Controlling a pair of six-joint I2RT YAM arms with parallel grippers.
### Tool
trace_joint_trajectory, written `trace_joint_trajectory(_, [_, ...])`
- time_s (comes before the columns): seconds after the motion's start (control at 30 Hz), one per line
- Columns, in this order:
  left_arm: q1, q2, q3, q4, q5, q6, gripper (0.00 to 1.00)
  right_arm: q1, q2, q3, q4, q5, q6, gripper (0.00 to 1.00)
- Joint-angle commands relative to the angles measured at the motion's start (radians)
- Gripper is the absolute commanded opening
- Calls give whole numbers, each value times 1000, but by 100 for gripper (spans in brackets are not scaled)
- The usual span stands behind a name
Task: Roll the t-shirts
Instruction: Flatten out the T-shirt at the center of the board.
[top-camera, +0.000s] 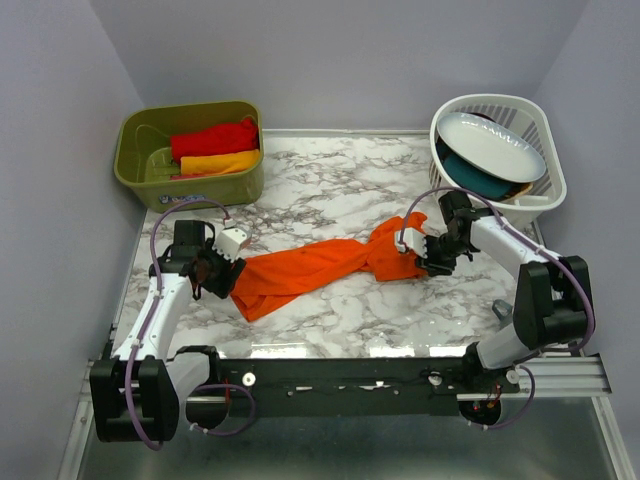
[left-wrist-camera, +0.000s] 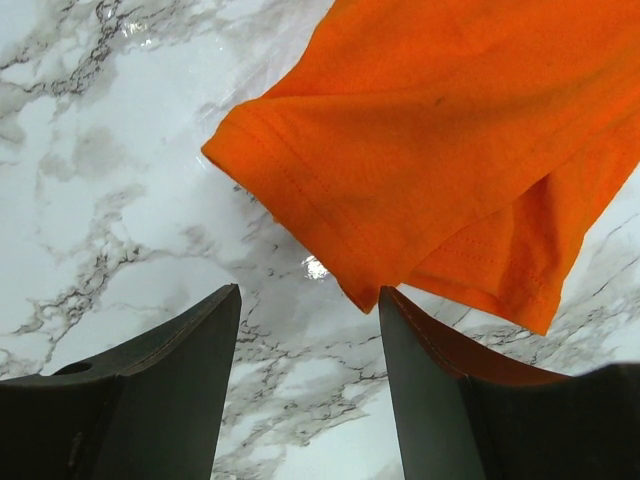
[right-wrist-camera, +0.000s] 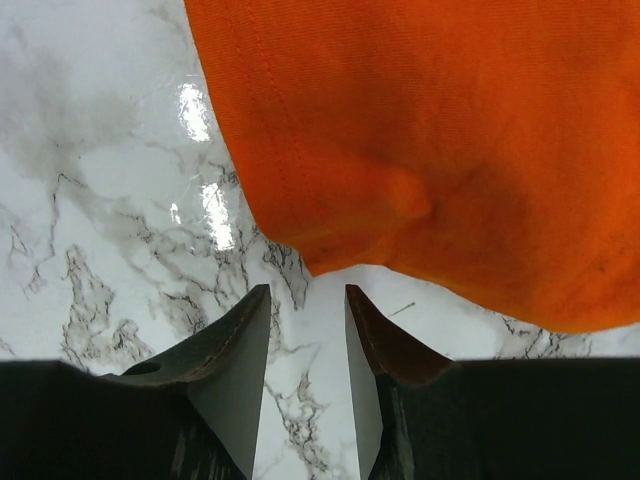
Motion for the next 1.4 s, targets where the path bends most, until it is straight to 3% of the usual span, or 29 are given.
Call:
trace_joint_trajectory(0.0, [31,-13,28,-40,-32,27,68,1,52,49,-63,-44,-72,45])
trace_joint_trajectory(0.13, [55,-8,35,-37,-32,26,68,1,95,66,-84,-29,-80,50])
trace_joint_trajectory(0.4, [83,-7,42,-46,-26,28,68,1,147,66,-49,-18,-74,50])
trace_joint_trajectory(0.6, [94,-10,35,-37,-16,18,68,0,174,25,4,26,-69,33])
trace_joint_trajectory(0.73, [98,-16,25,-35,-15,21,68,1,129,-64,127,74,-63,12])
trace_joint_trajectory(0.83, [97,-25,23,-46,-12,35,68,-9,50,-23,140,1,49,1])
trace_joint_trajectory(1.03, [97,-62,2,-87,40,107,68,-20,-93,301,-29,-222,434,1])
trace_joint_trajectory(1.17, [97,-94,34,-174,94,178,70,-22,-118,418,3,-233,780,1])
trace_joint_trajectory(1.37, [97,-121,49,-311,186,239,71,-22,-121,429,92,-230,923,1])
